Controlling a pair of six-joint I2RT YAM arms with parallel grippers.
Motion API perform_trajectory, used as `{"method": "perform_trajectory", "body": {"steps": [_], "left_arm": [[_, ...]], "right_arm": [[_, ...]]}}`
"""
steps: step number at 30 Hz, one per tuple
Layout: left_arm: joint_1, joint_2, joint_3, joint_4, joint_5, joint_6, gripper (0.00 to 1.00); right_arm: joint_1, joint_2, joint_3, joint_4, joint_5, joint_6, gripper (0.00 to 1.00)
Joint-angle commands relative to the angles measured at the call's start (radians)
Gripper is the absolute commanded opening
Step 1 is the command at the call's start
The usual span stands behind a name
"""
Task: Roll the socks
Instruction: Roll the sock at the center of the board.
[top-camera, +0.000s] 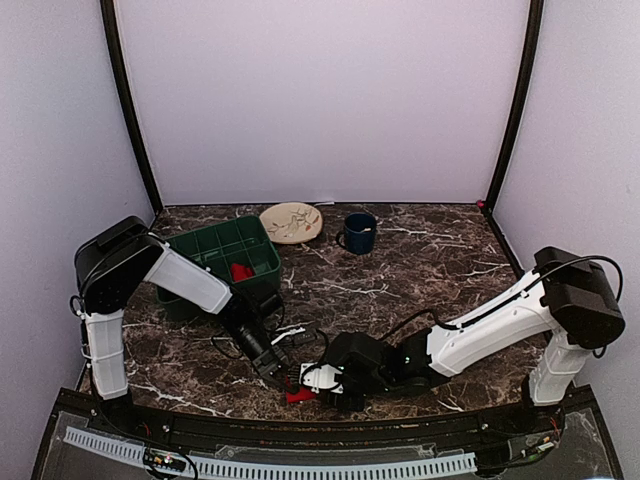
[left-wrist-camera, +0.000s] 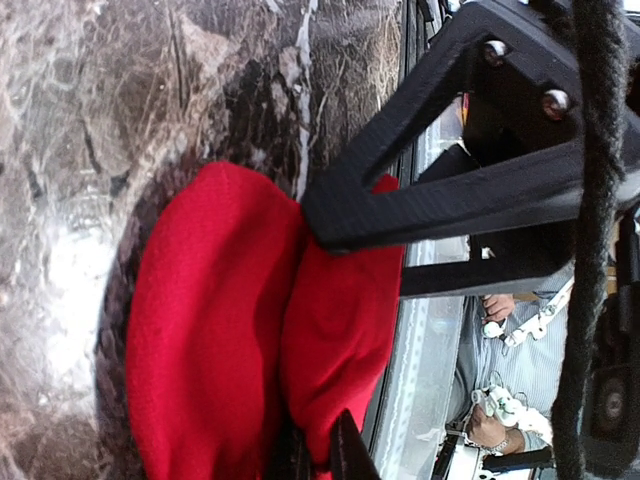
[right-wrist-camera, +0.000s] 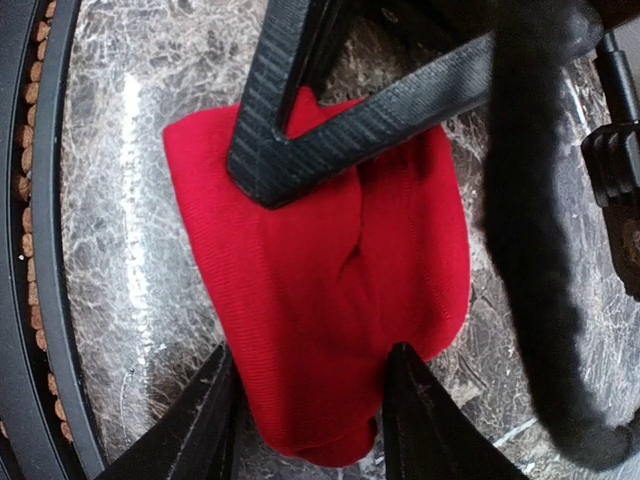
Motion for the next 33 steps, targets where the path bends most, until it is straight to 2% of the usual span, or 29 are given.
{"method": "perform_trajectory", "body": {"steps": [1, 3, 9, 12, 22, 33], "left_arm": [[0.007, 0.01, 0.012, -0.051, -0.006, 0.03, 0.0], [0.007, 0.012, 0.015, -0.051, -0.002, 0.032, 0.0], [0.009, 0.013, 0.017, -0.051, 0.007, 0.034, 0.0], [0.015, 0.011, 0.017, -0.05, -0.006, 0.027, 0.04], [0.078, -0.125, -0.063, 0.084, -0.113, -0.113, 0.23], [0.132, -0.234, -0.131, 0.188, -0.162, -0.212, 0.29]], "right_arm": [[0.004, 0.022, 0.029, 0.017, -0.019, -0.017, 0.43], [0.0, 0.034, 0.036, 0.01, -0.034, -0.016, 0.39], [-0.02, 0.058, 0.041, -0.011, -0.093, -0.005, 0.17], [-0.031, 0.06, 0.036, -0.017, -0.114, 0.002, 0.08], [-0.061, 0.047, 0.016, -0.023, -0.159, 0.036, 0.03], [-0.106, 0.071, 0.051, -0.061, -0.246, 0.077, 0.02]]}}
